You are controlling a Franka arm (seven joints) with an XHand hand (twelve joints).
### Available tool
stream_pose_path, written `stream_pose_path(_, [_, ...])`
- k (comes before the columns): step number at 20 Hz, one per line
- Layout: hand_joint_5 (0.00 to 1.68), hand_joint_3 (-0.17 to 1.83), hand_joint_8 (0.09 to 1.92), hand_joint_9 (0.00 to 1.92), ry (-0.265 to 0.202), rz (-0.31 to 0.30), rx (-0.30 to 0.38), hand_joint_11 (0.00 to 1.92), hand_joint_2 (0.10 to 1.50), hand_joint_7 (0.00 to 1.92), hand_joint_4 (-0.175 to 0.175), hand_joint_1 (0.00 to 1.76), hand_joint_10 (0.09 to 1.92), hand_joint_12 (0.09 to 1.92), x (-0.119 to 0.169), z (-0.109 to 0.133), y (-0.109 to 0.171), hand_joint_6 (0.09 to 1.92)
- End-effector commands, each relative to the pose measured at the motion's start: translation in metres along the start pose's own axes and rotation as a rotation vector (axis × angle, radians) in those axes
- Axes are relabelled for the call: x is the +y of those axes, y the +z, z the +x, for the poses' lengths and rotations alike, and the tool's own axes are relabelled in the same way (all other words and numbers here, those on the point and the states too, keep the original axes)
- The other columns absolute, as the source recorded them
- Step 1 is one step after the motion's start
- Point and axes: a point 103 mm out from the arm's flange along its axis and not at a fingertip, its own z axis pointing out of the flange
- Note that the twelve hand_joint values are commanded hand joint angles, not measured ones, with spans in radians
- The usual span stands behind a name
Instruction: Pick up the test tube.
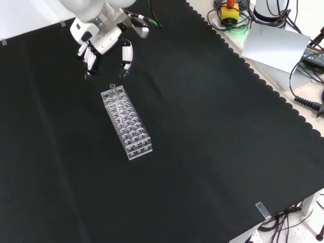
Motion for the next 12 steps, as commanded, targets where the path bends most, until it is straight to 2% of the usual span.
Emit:
stream_pose_path(1, [0.52, 0.52, 0.91, 0.55, -0.011, 0.043, -0.051, 0.19, 0.73, 0.66, -0.139, 0.82, 0.84, 1.51, 0.013, 0.01, 0.013, 0.19])
stream_pose_path(4, [0.52, 0.53, 0.9, 0.56, -0.003, 0.07, -0.028, 0.2, 0.73, 0.7, -0.139, 0.82, 0.82, 1.51, 0.017, 0.011, 0.017, 0.23])
stream_pose_path(8, [0.51, 0.55, 0.9, 0.62, -0.005, 0.084, -0.02, 0.21, 0.72, 0.8, -0.147, 0.83, 0.8, 1.51, 0.021, 0.013, 0.021, 0.53])
stream_pose_path(12, [0.52, 0.56, 0.91, 0.67, -0.01, 0.094, -0.028, 0.21, 0.72, 0.86, -0.154, 0.84, 0.8, 1.5, 0.025, 0.017, 0.028, 0.63])
